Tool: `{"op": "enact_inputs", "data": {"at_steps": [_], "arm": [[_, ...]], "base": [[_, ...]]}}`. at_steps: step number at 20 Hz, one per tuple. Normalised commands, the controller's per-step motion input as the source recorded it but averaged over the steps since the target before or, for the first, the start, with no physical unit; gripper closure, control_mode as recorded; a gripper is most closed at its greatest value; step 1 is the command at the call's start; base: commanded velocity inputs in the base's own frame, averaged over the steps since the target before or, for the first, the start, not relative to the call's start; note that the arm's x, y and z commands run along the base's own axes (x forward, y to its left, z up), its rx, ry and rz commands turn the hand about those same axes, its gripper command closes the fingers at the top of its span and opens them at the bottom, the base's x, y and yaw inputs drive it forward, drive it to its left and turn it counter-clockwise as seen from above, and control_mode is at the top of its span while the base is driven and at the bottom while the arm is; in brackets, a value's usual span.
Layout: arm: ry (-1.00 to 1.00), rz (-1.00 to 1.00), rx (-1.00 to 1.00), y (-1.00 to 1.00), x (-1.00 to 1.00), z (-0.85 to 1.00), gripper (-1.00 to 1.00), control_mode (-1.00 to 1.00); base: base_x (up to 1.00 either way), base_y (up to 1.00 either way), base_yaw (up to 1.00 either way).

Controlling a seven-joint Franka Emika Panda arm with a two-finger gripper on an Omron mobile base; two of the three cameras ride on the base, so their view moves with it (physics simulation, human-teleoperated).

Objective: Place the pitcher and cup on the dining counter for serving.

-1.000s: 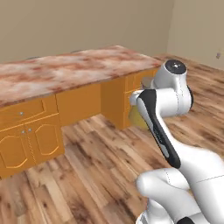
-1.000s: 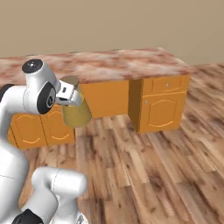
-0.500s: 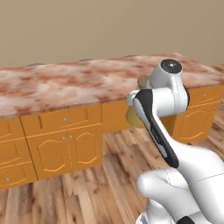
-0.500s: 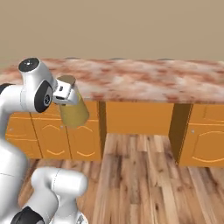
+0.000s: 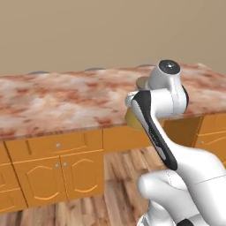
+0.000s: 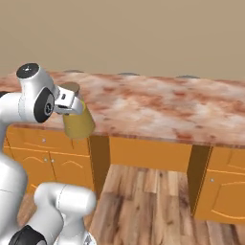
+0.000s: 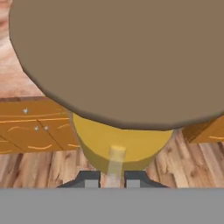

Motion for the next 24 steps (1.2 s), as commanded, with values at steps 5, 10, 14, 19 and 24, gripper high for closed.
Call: {"op": "enact_inputs", "data": {"at_steps": [5, 10, 14, 19, 24], "arm": [[0.00, 0.00, 0.00, 0.00, 0.00, 0.00, 1.00, 1.00], [0.00, 0.00, 0.00, 0.00, 0.00, 0.00, 1.00, 1.00], [0.10, 0.20, 0.00, -0.18, 0.41, -0.13, 1.00, -1.00], [0.25, 0.52, 0.00, -0.20, 0.62, -0.37, 1.00, -1.00], [0.26, 0.58, 0.00, -0.03, 0.65, -0.20, 1.00, -1.00]], "base": [[1.00, -0.65, 0.24], [1.00, -0.58, 0.26], [0.50, -0.21, 0.15], [0.00, 0.00, 0.00], [0.00, 0.00, 0.00]]}}
